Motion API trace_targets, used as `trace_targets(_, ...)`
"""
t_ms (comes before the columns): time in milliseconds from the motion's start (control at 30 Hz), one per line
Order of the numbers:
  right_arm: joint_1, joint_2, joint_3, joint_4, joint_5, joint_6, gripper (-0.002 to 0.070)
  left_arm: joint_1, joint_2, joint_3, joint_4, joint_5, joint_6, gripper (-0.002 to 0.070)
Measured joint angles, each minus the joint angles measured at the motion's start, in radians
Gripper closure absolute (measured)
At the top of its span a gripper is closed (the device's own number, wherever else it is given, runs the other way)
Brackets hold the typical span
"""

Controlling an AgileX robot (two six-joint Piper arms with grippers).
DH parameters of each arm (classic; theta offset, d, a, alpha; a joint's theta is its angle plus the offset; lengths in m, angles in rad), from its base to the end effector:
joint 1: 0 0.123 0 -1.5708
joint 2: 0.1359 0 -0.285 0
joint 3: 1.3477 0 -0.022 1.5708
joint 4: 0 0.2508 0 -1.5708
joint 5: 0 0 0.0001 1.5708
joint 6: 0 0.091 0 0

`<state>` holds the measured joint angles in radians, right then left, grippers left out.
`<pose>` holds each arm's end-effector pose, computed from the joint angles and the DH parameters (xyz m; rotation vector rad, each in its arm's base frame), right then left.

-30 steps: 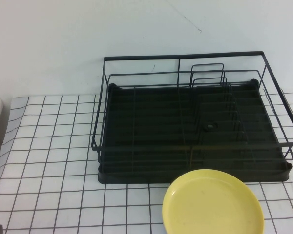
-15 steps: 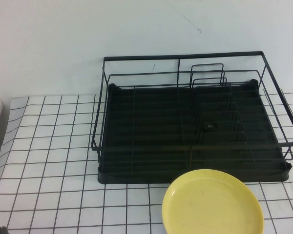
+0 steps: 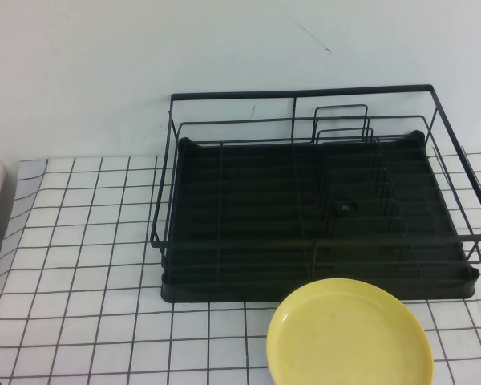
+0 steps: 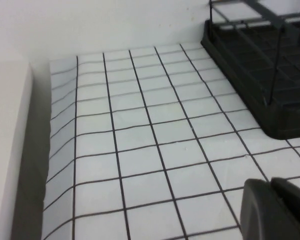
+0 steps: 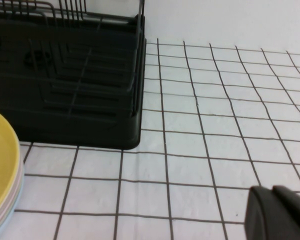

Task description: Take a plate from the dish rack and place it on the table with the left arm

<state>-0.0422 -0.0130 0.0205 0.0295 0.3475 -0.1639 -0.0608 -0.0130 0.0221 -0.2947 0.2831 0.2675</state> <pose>0.0531 -0.0013 0.1757 -0.0935 1.8376 -0.1158 0.0539 -0.0107 0.1819 0.0984 1.7625 -0.1275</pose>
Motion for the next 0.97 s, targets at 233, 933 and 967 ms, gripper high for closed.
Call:
trace_targets(233, 0.000, 0.000, 0.000, 0.000, 0.000, 0.000, 0.0679, 0.000, 0.000, -0.004, 0.121, 0.034, -0.106, 0.0677)
trace_targets(933, 0.000, 0.000, 0.000, 0.001, 0.000, 0.000, 0.0679, 0.028, 0.000, -0.004, 0.133, 0.036, -0.122, 0.0678)
trace_targets(967, 0.000, 0.000, 0.000, 0.001, 0.000, 0.000, 0.0679, 0.028, 0.000, -0.004, 0.133, 0.036, -0.122, 0.0678)
